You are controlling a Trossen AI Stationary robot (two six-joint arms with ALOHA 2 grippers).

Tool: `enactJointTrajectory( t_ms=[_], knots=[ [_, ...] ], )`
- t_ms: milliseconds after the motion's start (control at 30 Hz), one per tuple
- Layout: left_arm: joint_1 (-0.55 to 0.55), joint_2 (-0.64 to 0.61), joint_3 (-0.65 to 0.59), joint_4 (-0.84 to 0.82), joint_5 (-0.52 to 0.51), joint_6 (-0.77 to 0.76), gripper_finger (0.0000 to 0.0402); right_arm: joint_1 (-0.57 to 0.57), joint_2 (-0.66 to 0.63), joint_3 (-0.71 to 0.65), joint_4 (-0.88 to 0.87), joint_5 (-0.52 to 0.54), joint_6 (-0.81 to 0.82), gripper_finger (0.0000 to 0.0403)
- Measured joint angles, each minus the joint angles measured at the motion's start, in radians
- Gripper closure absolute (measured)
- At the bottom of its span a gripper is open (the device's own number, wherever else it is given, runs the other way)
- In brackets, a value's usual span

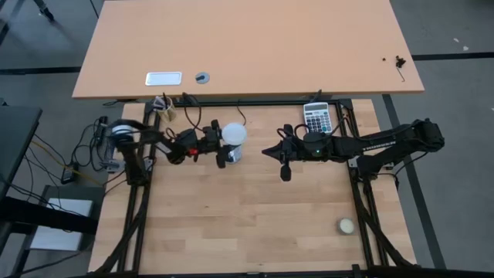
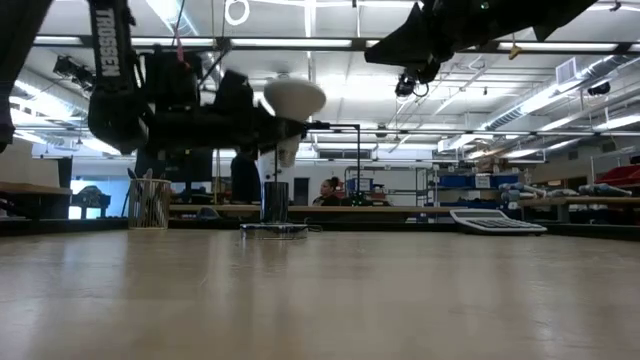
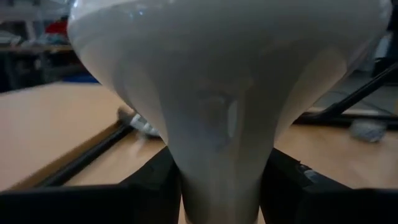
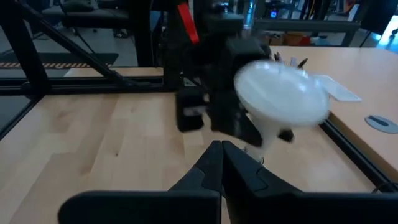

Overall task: Screw lightbulb
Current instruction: Insert the white lightbulb into the silver lamp

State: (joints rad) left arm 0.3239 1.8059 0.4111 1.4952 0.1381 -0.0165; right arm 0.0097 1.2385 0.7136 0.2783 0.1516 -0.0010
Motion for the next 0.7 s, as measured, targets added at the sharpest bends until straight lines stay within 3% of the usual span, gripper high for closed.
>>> enactJointTrajectory(
  t_ms=[333, 700],
  knots=[
    [0.006, 0.046, -0.065, 0.064, -0.06, 0.001, 0.0245, 0.0, 0.0, 0.0, 0.002, 0.0, -0.002, 0.0391],
    [0.001, 0.09, -0.027, 0.064, -0.034, -0.015, 0.0245, -0.005, 0.0, 0.0, 0.028, 0.0, -0.01, 0.0391]
  ],
)
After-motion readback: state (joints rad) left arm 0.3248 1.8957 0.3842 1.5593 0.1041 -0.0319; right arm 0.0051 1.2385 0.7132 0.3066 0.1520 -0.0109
